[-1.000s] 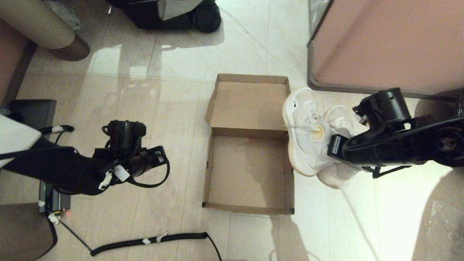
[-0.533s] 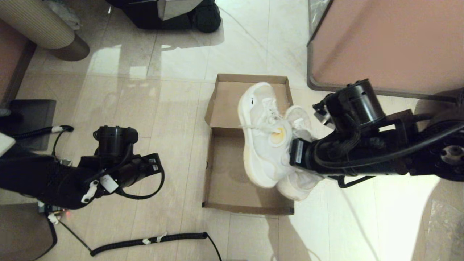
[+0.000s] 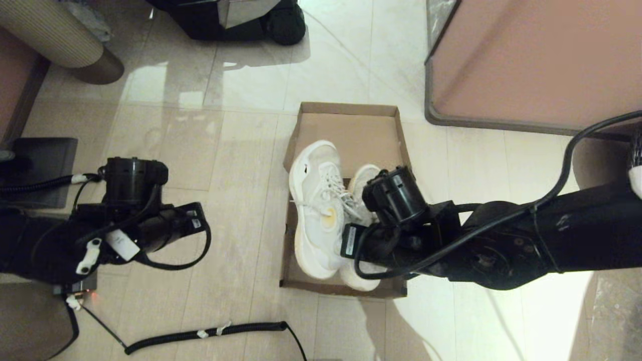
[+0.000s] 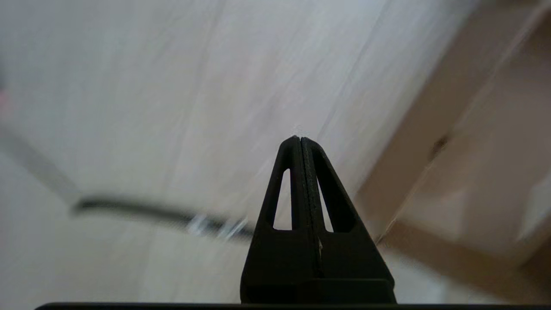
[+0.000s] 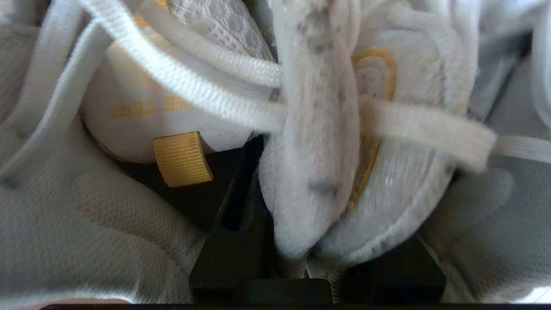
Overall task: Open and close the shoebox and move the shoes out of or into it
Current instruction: Put the shoes into the shoe box
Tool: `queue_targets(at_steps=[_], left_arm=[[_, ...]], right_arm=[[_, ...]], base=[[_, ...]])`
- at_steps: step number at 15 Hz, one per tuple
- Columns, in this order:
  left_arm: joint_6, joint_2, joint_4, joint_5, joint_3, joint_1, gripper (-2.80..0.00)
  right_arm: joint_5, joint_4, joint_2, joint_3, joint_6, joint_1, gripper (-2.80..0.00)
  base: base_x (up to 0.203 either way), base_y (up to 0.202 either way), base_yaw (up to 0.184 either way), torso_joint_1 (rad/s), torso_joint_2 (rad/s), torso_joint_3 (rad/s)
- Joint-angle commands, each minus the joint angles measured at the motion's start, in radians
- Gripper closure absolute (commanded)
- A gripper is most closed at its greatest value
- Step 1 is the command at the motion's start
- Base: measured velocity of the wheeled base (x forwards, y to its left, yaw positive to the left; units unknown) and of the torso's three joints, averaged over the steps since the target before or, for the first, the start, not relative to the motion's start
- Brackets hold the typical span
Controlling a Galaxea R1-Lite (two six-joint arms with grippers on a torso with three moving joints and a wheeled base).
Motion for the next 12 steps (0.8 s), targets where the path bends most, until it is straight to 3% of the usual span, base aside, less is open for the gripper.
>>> queue_targets(at_steps=[1, 5, 8, 12], left_arm=[[0.000, -0.079, 0.013, 0.048, 0.094, 0.002, 0.00], [0.016, -0.156, 0.106, 0.106, 0.187, 0.025, 0.00], [0.011, -0.162, 0.100, 0.114, 0.260, 0.025, 0.00], [-0.088, -0.144, 0.097, 0.072, 0.278, 0.022, 0.00]], right_arm=[[-0.053, 0.027, 0.044, -0.035, -0.030, 0.003, 0.00], [-0.083, 0.123, 0.011, -0.036, -0.124, 0.000, 0.00], [-0.133, 0.134, 0.015, -0.034, -0.117, 0.015, 0.00], [-0.158, 0.120, 0.121, -0.026, -0.071, 0.016, 0.00]], base=[[0.000, 0.000, 0.000, 0.000, 0.00, 0.000], [0.000, 0.000, 0.000, 0.000, 0.00, 0.000], [0.000, 0.000, 0.000, 0.000, 0.00, 0.000], [0.000, 0.000, 0.000, 0.000, 0.00, 0.000]])
